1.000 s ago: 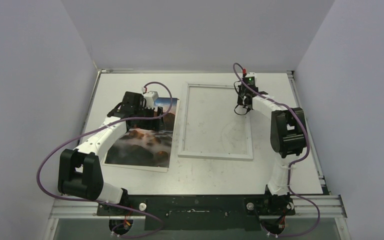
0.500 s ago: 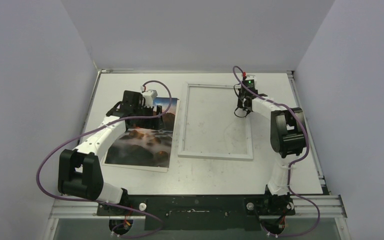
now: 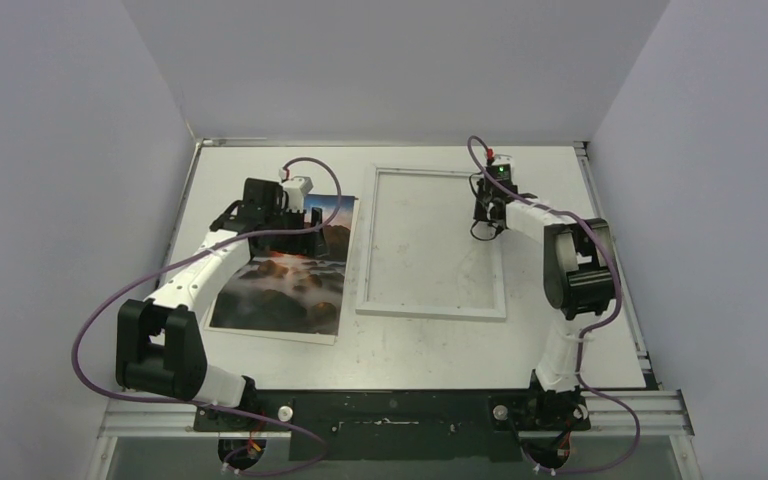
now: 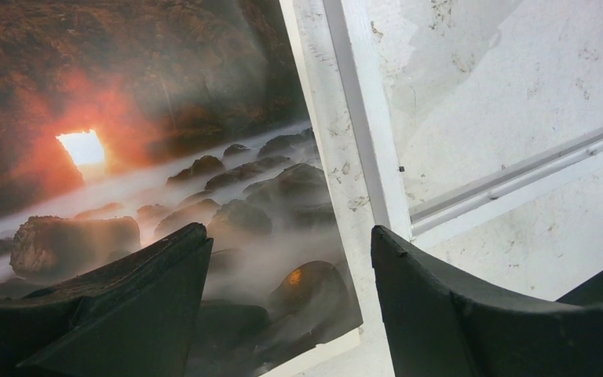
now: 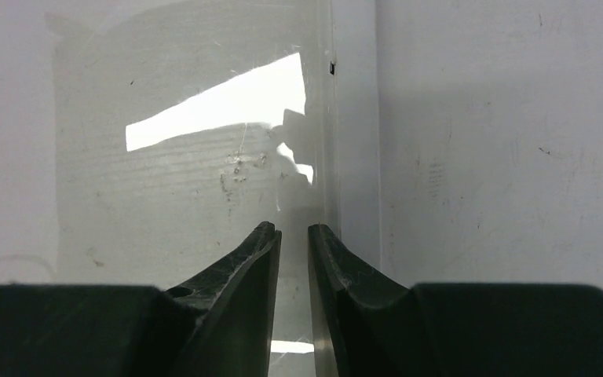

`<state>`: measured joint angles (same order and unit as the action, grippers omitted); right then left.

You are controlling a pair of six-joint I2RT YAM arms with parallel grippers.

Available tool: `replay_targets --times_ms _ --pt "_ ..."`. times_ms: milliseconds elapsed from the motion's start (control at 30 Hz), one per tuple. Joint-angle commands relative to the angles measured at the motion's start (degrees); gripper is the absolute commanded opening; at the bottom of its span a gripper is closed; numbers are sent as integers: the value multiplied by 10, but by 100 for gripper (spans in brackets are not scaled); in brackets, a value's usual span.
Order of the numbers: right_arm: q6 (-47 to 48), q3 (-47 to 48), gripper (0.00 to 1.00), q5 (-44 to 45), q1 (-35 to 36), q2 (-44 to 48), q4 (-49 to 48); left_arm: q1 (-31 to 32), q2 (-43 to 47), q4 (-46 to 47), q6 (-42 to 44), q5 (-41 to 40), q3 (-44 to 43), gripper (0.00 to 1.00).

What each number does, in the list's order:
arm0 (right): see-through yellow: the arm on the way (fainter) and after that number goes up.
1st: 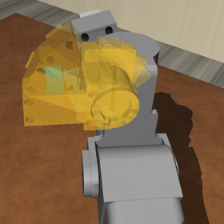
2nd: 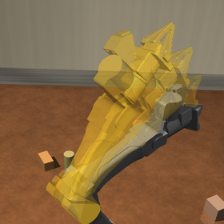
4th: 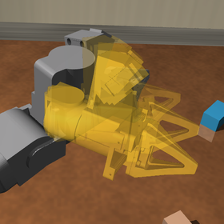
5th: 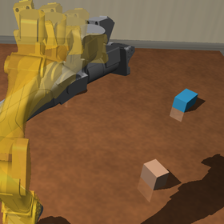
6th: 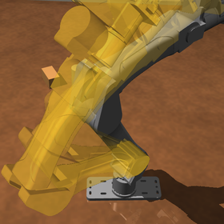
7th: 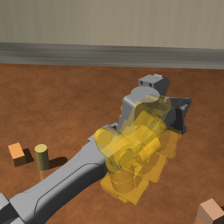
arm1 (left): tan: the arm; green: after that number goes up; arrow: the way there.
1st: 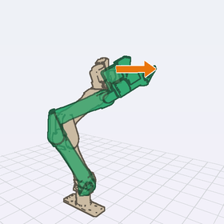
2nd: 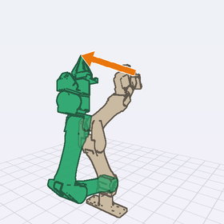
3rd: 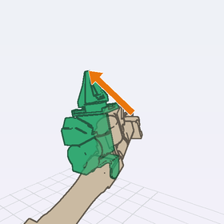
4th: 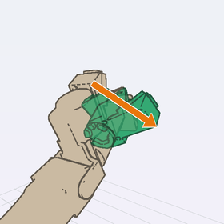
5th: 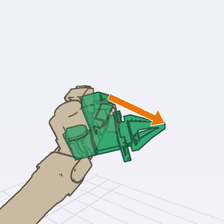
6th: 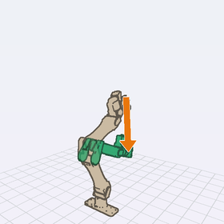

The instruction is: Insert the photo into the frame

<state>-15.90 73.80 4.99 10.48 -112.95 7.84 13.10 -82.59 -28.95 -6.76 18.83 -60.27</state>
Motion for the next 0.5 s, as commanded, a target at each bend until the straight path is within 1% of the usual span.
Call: replay_targets --times_ms 0,100,233,267,333,467 --pt "-4 -12 23 -13 3 75 -23 -10 14 -4 7 16 -31 73" --pt "-5 -19 23 2 20 109 -10 -11 13 -6 7 16 -33 73" --pt "-12 -56 22 43 50 165 13 -14 14 -7 7 16 -35 73" --pt "-17 -69 20 54 57 180 21 -14 14 -7 8 17 -35 73" --pt "-33 -99 13 75 65 210 35 -15 15 -8 9 19 -35 72" --pt "-65 -164 8 84 68 263 50 -15 16 -8 11 22 -28 73"
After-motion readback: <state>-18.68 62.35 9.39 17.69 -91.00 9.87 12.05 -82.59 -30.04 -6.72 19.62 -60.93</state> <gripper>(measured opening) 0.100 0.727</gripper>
